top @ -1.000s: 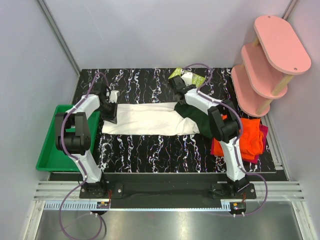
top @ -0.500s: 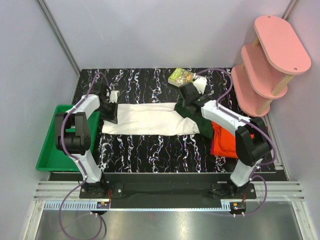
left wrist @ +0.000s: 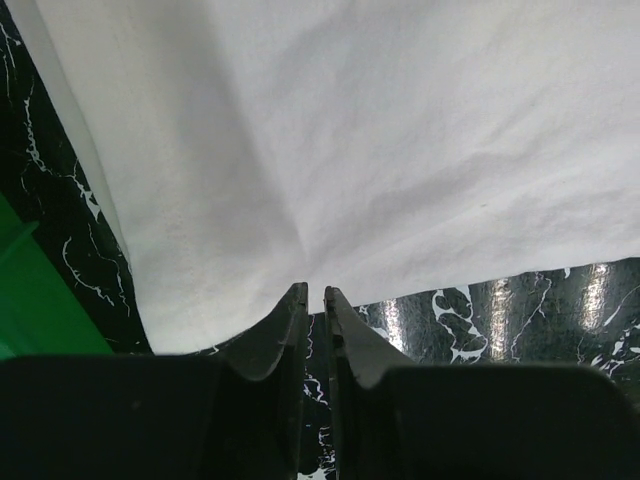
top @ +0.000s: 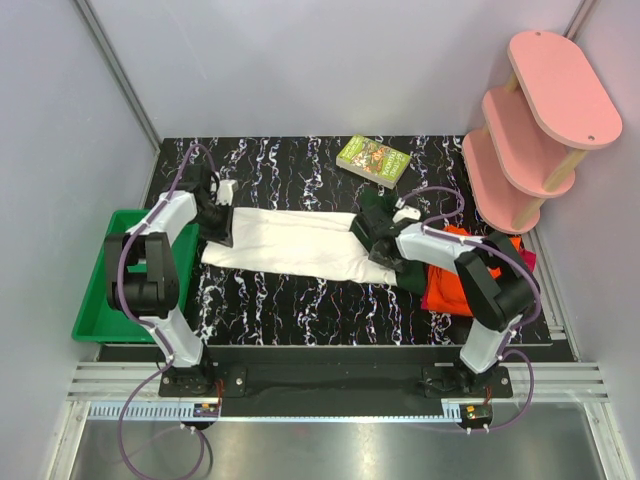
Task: Fold and stack the t-shirts
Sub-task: Fold the tshirt
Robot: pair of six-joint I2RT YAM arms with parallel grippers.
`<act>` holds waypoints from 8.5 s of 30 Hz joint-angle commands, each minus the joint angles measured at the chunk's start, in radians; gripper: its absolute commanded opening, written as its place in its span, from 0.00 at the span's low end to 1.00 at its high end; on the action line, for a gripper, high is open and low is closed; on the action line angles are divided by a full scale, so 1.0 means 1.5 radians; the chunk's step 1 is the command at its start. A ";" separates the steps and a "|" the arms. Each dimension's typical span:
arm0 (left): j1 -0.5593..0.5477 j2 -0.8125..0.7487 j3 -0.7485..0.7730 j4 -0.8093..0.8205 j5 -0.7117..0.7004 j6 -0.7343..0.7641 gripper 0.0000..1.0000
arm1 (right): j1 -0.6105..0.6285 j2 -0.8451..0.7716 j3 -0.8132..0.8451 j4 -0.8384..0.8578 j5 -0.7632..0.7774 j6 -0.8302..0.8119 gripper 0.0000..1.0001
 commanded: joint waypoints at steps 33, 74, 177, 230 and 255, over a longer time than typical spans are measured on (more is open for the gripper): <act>-0.003 0.136 0.154 -0.037 -0.083 0.016 0.27 | 0.080 -0.079 0.049 -0.106 0.064 -0.006 0.63; -0.128 0.025 0.018 -0.297 -0.044 0.255 0.20 | -0.093 0.286 0.501 -0.200 -0.086 -0.165 0.66; -0.513 0.123 -0.001 -0.274 -0.204 0.225 0.26 | -0.135 0.616 1.016 -0.412 -0.282 -0.236 0.00; -0.383 -0.065 0.126 -0.305 -0.084 0.184 0.27 | -0.015 0.256 0.730 -0.291 -0.097 -0.193 0.40; -0.266 0.062 -0.064 -0.228 -0.105 0.199 0.24 | -0.009 0.379 0.585 -0.230 -0.135 -0.089 0.35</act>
